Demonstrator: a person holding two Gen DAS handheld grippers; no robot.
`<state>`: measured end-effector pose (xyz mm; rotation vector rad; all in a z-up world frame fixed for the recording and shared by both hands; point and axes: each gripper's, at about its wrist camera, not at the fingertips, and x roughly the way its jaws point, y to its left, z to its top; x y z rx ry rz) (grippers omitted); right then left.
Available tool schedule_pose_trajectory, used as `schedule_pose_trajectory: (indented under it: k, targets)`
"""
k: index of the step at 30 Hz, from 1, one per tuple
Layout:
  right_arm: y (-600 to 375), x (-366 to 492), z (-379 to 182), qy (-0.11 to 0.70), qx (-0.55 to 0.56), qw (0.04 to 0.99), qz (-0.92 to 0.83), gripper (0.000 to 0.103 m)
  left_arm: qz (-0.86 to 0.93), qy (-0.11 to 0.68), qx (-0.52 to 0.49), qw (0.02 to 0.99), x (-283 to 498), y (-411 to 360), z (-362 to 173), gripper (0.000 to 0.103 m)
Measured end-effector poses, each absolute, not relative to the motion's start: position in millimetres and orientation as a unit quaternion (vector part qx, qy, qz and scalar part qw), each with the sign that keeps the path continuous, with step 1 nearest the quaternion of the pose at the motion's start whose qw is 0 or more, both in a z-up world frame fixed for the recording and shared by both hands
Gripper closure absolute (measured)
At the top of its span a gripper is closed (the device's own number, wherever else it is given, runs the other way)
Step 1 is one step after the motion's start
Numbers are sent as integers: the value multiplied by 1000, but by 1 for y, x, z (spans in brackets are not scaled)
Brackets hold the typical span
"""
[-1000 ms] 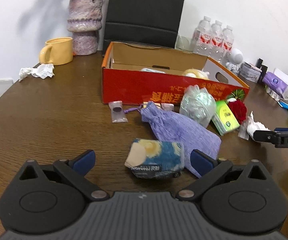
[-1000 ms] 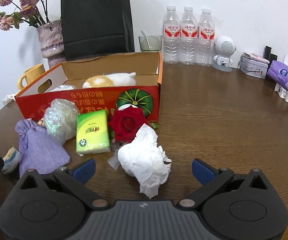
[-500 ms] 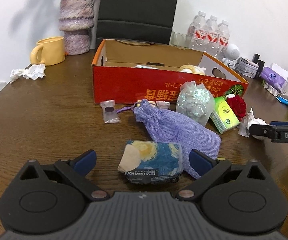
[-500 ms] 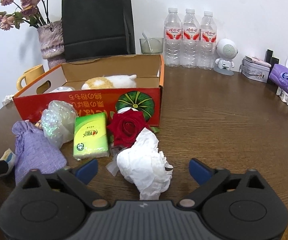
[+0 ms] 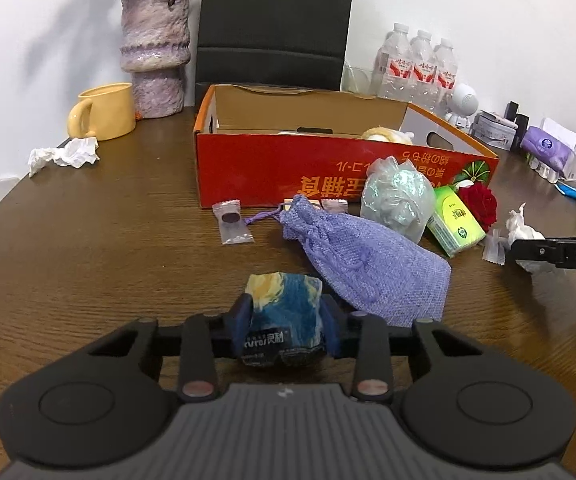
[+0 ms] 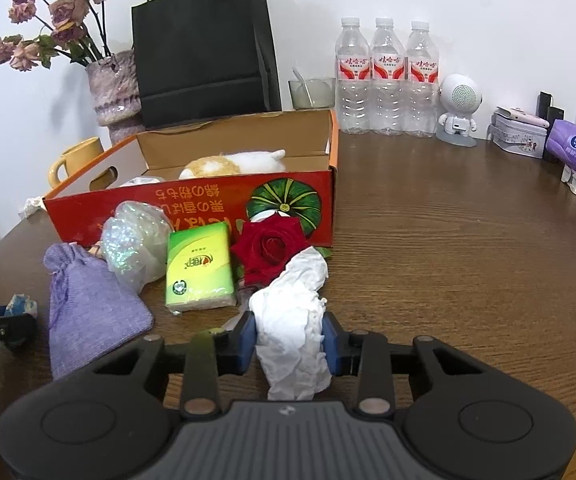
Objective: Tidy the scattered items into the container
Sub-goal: 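Lift both items over the box and release them inside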
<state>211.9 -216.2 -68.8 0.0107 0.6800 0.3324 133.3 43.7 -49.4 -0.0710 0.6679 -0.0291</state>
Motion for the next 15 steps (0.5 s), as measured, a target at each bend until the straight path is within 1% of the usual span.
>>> schedule_pose_trajectory:
  k: [9,12,15]
  targets:
    - [-218,203,-59,313,11,935,165,70,-12,308,-51,950,126,49,-37,67]
    - [-220,205,-48,305,32,935,177,70,-18,288,-56,956,126,51,-22,67]
    - [-216,209,-29,278,37,942,186,70,-25,256,-54,965,133,50,-1,67]
